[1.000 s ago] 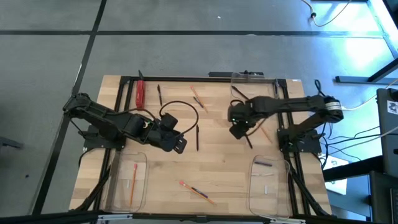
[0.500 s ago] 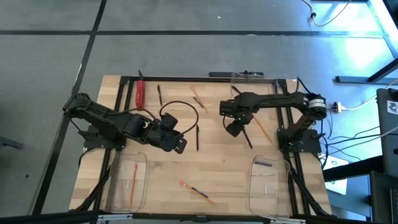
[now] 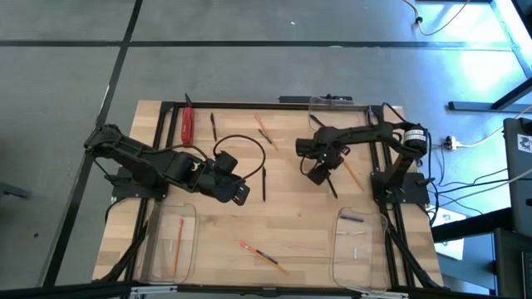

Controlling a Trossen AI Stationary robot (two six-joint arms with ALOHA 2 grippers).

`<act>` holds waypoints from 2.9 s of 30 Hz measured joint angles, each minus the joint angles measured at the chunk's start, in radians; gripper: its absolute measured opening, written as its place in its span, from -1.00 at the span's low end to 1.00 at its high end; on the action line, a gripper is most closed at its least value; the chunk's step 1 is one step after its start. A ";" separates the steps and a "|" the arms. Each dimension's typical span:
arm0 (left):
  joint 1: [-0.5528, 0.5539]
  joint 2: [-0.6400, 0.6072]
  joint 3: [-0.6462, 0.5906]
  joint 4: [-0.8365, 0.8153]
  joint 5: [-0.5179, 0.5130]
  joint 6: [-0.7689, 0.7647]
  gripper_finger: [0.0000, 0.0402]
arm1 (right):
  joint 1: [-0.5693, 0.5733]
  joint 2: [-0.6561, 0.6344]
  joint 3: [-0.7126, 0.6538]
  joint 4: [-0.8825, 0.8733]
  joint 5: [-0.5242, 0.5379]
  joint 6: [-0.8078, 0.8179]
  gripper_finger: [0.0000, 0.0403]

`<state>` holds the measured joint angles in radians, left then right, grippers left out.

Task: Sort crayons/erasers/pens/pencils in bins
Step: Put the black pen into the top transparent bin

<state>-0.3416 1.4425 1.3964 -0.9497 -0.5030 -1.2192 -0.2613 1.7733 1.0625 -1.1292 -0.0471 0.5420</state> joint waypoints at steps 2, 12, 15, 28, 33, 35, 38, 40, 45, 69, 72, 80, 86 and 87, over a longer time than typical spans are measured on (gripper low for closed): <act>0.000 0.000 0.000 -0.001 0.000 0.000 -0.58 | -0.004 0.000 -0.026 0.038 -0.003 0.002 -0.15; 0.001 0.000 0.000 -0.003 0.000 0.001 -0.58 | -0.004 0.000 -0.027 0.103 -0.003 -0.002 -0.15; 0.001 -0.001 0.000 -0.003 0.000 0.001 -0.58 | -0.004 0.000 -0.027 0.141 -0.003 -0.003 -0.15; 0.001 -0.001 0.000 -0.003 0.000 0.000 -0.58 | -0.014 -0.005 -0.100 0.249 -0.007 0.001 -0.15; 0.001 -0.001 0.000 -0.003 0.000 0.001 -0.58 | -0.014 -0.005 -0.102 0.257 -0.006 -0.004 -0.15; 0.001 -0.001 0.000 -0.003 0.000 0.000 -0.58 | -0.014 -0.004 -0.103 0.260 -0.007 -0.003 -0.16; 0.001 -0.001 0.000 -0.003 0.000 0.000 -0.58 | -0.014 -0.003 -0.103 0.261 -0.007 0.002 -0.20; 0.001 -0.001 0.000 -0.003 0.000 0.000 -0.58 | -0.014 -0.003 -0.104 0.263 -0.007 0.002 -0.26; 0.001 -0.001 0.000 -0.003 0.000 0.000 -0.58 | -0.013 -0.002 -0.104 0.267 -0.009 0.000 -0.43; 0.001 -0.001 0.000 -0.003 -0.001 0.000 -0.58 | -0.010 0.008 -0.045 0.207 0.007 -0.056 -0.71; 0.001 -0.001 0.000 -0.006 -0.001 0.000 -0.58 | -0.008 0.006 -0.017 0.203 0.006 -0.067 -0.71; 0.001 -0.001 0.000 -0.008 -0.001 0.001 -0.58 | -0.008 0.005 0.080 0.088 -0.001 -0.120 -0.70; 0.001 -0.001 0.000 -0.008 -0.002 0.002 -0.58 | -0.008 0.003 0.197 -0.040 0.033 -0.204 -0.70; 0.001 -0.001 0.000 -0.008 -0.002 0.009 -0.58 | -0.008 0.003 0.219 -0.067 0.043 -0.214 -0.70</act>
<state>-0.3405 1.4418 1.3964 -0.9577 -0.5045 -1.2105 -0.2691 1.7763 1.2813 -1.1958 -0.0043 0.3277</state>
